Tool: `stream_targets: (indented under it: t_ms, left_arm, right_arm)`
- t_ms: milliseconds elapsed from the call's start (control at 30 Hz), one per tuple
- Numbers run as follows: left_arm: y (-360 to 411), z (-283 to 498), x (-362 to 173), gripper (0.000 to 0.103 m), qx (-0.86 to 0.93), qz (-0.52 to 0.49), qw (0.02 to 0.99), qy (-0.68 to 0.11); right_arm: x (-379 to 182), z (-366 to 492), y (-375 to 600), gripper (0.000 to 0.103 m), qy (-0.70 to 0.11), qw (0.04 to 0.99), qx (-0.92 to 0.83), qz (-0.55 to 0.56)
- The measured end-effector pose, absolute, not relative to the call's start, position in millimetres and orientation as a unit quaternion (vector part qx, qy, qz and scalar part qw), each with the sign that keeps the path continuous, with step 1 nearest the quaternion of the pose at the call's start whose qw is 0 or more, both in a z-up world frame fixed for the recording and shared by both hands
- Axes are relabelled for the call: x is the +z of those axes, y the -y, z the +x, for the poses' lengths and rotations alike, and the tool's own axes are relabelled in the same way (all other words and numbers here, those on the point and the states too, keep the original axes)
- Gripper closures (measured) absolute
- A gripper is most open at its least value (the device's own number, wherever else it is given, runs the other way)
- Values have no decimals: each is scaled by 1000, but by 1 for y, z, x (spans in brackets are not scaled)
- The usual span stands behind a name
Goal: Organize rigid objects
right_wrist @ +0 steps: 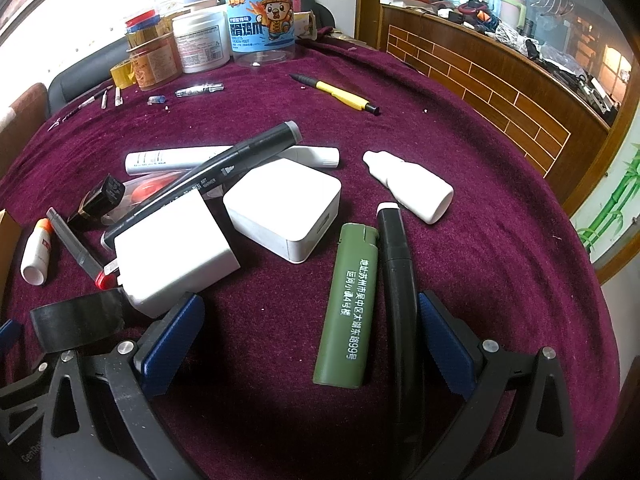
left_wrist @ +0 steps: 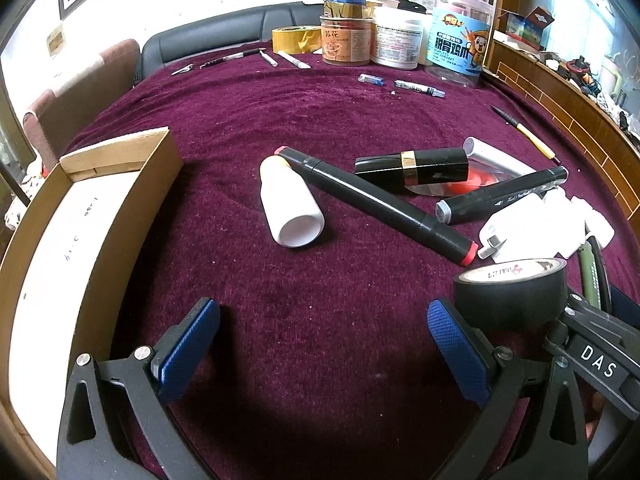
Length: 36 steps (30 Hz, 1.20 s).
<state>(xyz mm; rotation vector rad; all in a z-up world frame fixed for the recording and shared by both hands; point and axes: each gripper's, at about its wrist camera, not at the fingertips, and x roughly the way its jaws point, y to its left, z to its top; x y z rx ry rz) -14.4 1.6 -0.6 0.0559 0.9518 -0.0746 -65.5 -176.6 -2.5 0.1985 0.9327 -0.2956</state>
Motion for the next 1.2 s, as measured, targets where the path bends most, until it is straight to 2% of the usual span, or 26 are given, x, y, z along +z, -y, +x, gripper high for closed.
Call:
stream_targets:
  t_ms: [600,800,1200]
  left_arm:
    - [-1,-16,0,1,-32,27,886,-461]
    - [-6,-14,3,1,-73,45,869,-487]
    - [-6,-21,2,1,-83,54,878,-469]
  right_arm:
    - [-3,-68,178,0,-452,877,-132,91]
    - [-3,-68,180,0,-461,876,-111,85]
    - [-2,-66,176,0,-468,869,-134,87]
